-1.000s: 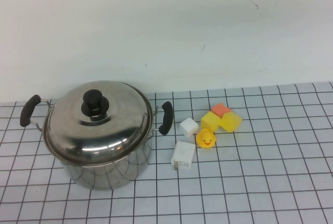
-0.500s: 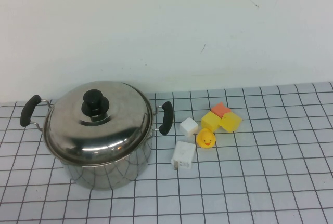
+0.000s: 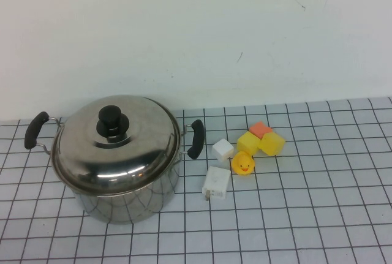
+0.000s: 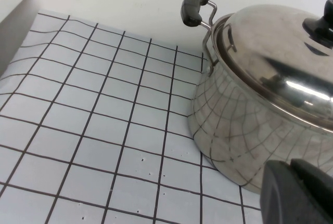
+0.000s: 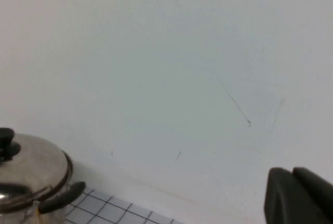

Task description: Cover the pot

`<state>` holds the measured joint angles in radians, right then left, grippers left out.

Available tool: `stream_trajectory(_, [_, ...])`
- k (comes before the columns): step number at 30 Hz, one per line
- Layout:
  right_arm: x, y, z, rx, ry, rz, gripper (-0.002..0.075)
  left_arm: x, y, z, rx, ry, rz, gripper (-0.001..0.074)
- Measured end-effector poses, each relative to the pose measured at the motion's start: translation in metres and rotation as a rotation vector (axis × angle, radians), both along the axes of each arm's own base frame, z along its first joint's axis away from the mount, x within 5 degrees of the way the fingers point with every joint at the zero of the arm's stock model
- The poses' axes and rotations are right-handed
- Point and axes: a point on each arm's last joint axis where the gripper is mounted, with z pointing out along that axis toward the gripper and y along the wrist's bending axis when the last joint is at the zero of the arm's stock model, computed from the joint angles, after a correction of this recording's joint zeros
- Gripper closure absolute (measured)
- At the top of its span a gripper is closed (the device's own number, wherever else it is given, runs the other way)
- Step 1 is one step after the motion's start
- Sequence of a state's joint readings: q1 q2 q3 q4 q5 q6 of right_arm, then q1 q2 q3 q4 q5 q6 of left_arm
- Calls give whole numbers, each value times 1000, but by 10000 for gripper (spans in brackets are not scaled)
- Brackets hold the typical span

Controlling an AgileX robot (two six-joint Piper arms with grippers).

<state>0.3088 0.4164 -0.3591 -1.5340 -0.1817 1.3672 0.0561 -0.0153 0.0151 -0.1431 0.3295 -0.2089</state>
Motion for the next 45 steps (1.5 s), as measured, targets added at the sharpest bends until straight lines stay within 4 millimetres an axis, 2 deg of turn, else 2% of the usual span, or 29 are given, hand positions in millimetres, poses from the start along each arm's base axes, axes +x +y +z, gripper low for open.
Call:
stream_trajectory(3, [4,-8,-8,-65,-7,-98,721,0,0,0,0,0,0,738])
stream_trajectory(5, [4,-17,-21,-151,126,-181,721,0,0,0,0,0,0,738])
stream_trajectory(7, [-7,-17,-37,-216,296,-142,721,0,0,0,0,0,0,738])
stream_trajectory(9, [-19,-18,-48,-225,368,-115,721,0,0,0,4,0,-1,738])
stream_trajectory(15, [-39,-33,-90,-177,374,-291,721,0,0,0,4,0,-1,738])
stream_trajectory(20, [-37,-41,-124,-135,294,-450,721,0,0,0,4,0,-1,738])
stream_trajectory(25, [-36,-41,-127,-104,245,-455,722,0,0,0,4,0,-1,738])
stream_trajectory(32, [-38,-40,-134,-87,334,-417,722,0,0,0,4,0,-1,738])
stream_trajectory(45, [-38,-42,-134,-91,341,-434,724,0,0,0,4,0,-1,738])
